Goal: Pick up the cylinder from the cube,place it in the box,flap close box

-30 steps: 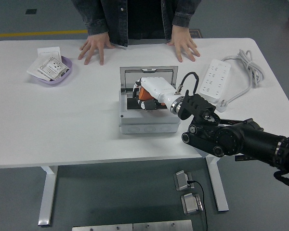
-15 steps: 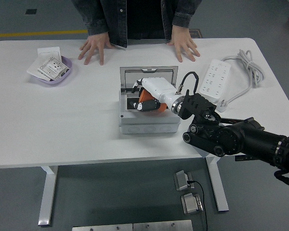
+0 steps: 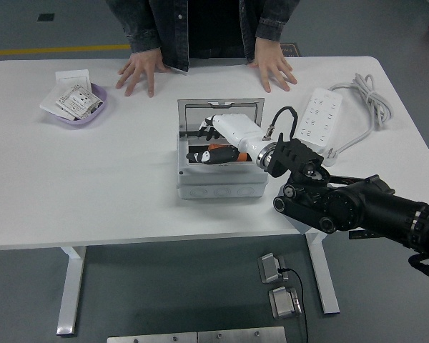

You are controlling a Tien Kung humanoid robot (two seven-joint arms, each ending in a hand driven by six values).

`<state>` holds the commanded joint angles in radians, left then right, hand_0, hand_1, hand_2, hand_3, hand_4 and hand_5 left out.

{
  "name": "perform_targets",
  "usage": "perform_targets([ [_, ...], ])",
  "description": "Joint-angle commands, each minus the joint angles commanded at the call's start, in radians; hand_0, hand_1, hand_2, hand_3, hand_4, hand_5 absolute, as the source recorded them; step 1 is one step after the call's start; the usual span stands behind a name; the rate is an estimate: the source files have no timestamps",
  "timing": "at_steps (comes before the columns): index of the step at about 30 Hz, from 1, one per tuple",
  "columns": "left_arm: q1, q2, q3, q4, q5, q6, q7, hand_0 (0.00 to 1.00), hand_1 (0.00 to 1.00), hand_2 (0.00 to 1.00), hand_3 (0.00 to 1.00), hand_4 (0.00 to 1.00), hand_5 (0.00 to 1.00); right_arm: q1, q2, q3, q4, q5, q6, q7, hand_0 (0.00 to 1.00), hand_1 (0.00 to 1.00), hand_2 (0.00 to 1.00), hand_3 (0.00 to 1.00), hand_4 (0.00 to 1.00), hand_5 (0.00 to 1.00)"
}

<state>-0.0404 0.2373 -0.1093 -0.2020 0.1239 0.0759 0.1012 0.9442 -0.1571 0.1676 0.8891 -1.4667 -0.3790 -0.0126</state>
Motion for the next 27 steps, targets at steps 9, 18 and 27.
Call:
perform_targets([
  [9,0.007,-0.007,0.001,-0.002,0.003,0.001,0.001,0.615,0.659,0.582,0.561,0.616,0.111,-0.076,-0.108,0.183,0.203,-0.052,0.104,-0.100,0.636,0.548,0.572,0.636,0.957,0.724],
  [18,0.008,-0.008,0.021,0.001,-0.015,0.002,0.001,0.615,0.655,0.581,0.561,0.610,0.105,-0.055,-0.157,0.325,0.344,-0.054,0.151,-0.133,0.608,0.536,0.573,0.636,0.945,0.739],
  [27,0.006,-0.003,0.038,0.001,-0.027,0.001,0.001,0.616,0.650,0.577,0.560,0.598,0.094,0.069,-0.121,0.292,0.190,0.026,0.149,-0.103,0.605,0.521,0.578,0.641,0.935,0.743],
])
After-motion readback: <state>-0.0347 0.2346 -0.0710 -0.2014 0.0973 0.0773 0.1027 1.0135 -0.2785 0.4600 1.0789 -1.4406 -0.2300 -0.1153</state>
